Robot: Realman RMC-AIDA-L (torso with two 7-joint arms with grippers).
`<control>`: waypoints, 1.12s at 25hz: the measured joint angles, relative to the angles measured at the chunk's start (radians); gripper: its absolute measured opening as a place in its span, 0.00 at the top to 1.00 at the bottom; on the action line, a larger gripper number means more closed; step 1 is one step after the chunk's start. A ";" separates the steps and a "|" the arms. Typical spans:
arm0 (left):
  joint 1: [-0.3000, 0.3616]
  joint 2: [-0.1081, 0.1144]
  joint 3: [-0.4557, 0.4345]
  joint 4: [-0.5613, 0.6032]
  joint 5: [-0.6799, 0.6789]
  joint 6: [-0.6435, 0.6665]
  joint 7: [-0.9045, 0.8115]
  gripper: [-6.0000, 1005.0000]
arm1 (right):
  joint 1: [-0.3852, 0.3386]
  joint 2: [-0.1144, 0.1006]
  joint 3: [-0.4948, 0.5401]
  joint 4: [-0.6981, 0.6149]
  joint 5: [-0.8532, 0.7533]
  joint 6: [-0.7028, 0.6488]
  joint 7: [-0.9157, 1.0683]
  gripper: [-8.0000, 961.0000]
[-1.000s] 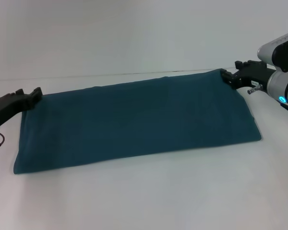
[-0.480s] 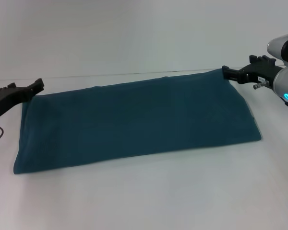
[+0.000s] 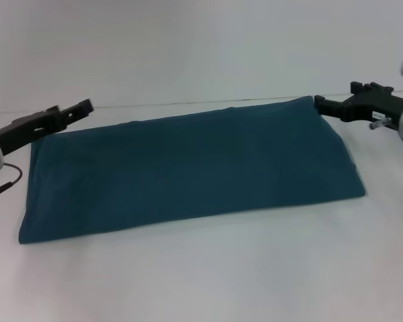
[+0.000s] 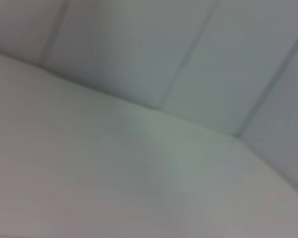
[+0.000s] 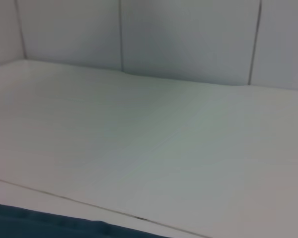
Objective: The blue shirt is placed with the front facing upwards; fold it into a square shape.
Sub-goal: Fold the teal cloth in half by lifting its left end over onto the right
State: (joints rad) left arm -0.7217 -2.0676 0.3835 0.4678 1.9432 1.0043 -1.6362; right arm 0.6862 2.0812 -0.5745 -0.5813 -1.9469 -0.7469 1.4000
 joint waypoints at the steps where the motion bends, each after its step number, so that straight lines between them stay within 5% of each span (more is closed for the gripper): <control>1: 0.002 0.004 0.000 0.001 -0.002 0.031 -0.004 0.14 | -0.015 0.000 -0.005 -0.024 0.000 -0.041 0.025 0.03; 6: 0.037 0.012 0.005 0.029 -0.037 0.119 -0.045 0.15 | -0.091 -0.033 -0.025 -0.112 -0.007 -0.243 0.177 0.03; 13: 0.072 0.073 0.097 0.038 -0.031 0.238 -0.249 0.16 | -0.155 -0.096 -0.045 -0.175 -0.063 -0.436 0.359 0.03; 23: 0.106 0.115 0.174 0.080 0.033 0.292 -0.532 0.17 | -0.172 -0.090 -0.045 -0.262 -0.181 -0.514 0.479 0.03; 28: 0.146 0.096 0.146 0.110 0.016 0.296 -0.557 0.18 | -0.171 -0.075 -0.046 -0.276 -0.204 -0.515 0.490 0.03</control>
State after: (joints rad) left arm -0.5755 -1.9711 0.5292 0.5781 1.9588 1.3004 -2.1931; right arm 0.5152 2.0063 -0.6208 -0.8572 -2.1513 -1.2615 1.8903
